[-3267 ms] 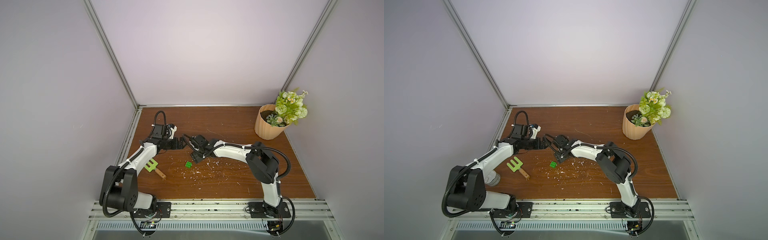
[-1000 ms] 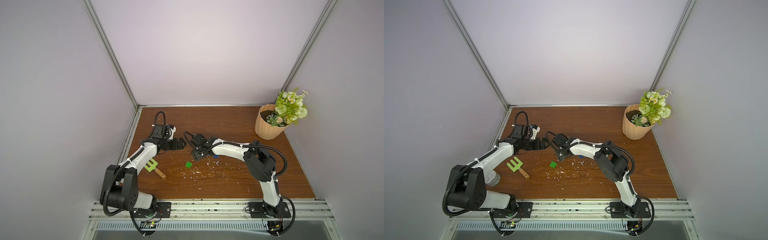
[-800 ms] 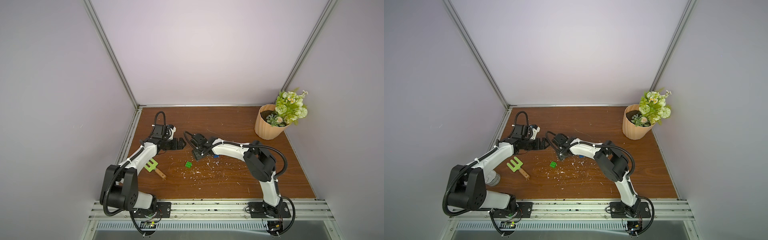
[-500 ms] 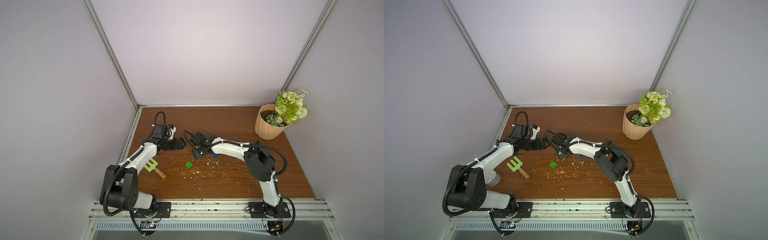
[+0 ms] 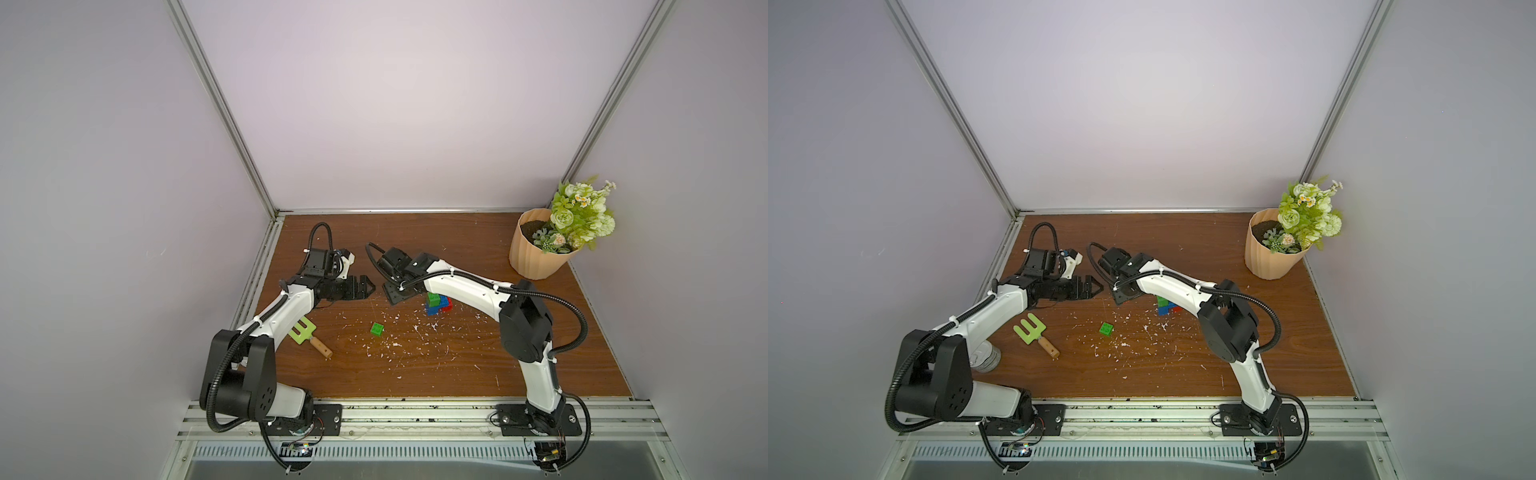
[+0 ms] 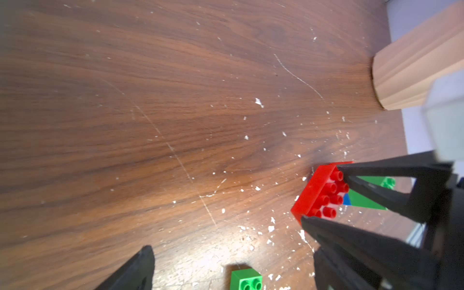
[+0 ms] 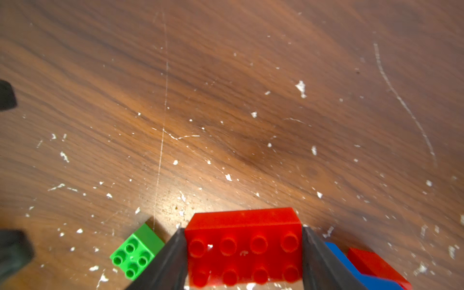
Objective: Assemble a giraffe with lego
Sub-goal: Pick up the lego brick from the center of the board, then assemble the lego brick with the lego brick.
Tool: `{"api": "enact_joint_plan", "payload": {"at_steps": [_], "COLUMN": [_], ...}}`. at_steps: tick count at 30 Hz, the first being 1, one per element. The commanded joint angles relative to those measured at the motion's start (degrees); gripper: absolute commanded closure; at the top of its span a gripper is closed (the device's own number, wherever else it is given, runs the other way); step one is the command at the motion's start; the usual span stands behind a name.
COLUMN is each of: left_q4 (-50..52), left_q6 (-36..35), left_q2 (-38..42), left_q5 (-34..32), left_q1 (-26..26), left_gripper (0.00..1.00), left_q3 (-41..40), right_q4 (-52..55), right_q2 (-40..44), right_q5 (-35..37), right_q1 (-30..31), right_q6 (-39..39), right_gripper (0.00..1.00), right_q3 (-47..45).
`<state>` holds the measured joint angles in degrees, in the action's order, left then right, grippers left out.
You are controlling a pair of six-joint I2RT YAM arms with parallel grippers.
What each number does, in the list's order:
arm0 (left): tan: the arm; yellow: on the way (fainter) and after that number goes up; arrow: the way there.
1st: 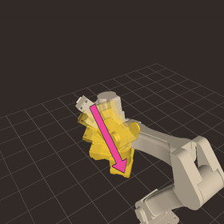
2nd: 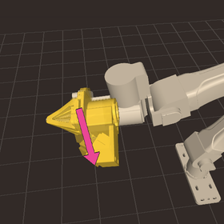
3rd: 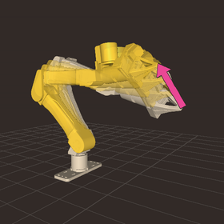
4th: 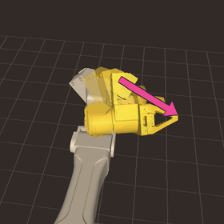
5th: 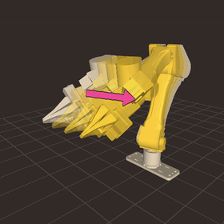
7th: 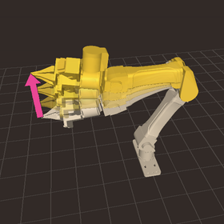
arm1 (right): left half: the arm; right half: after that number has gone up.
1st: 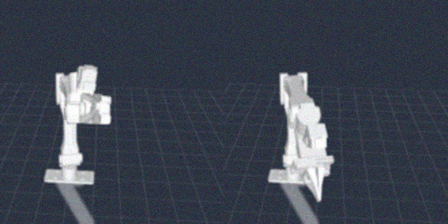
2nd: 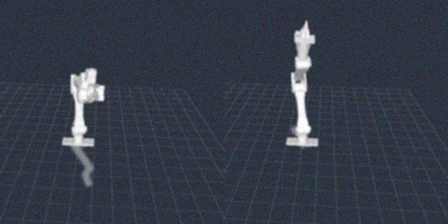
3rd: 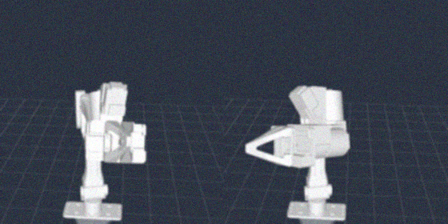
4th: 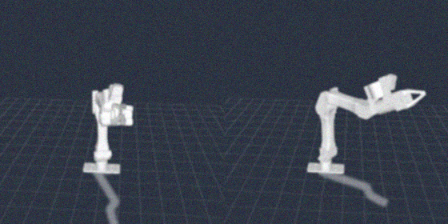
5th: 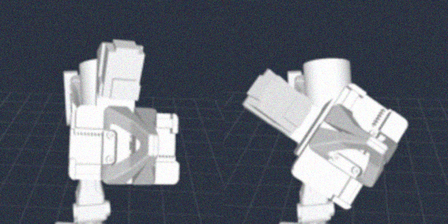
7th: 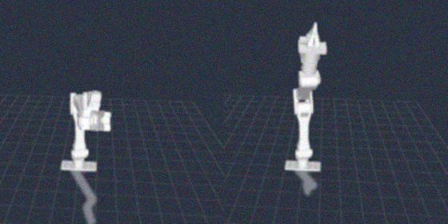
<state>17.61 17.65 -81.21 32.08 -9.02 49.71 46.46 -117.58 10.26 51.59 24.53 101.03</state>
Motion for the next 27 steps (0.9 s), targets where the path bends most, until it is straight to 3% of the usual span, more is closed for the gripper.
{"api": "enact_joint_plan", "payload": {"at_steps": [1, 12, 27], "left_q4": [-1.5, -1.4, -1.5], "left_q6": [0.8, 0.1, 0.3], "left_q2": [1.0, 2.2, 2.7], "left_q5": [4.5, 6.1, 6.2], "left_q1": [0.5, -3.0, -3.6], "left_gripper": [0.01, 0.0, 0.0], "left_q3": [-0.6, -0.6, -0.9], "right_q4": [6.5, 10.0, 8.8], "right_q2": [6.0, 13.1, 17.3], "right_q5": [1.1, -0.5, -3.1], "right_q1": [-1.4, -3.3, -5.3], "right_q6": [2.6, 5.9, 8.8], "right_gripper": [0.41, 0.41, 0.42], "right_q3": [2.1, 0.3, -7.1]}}
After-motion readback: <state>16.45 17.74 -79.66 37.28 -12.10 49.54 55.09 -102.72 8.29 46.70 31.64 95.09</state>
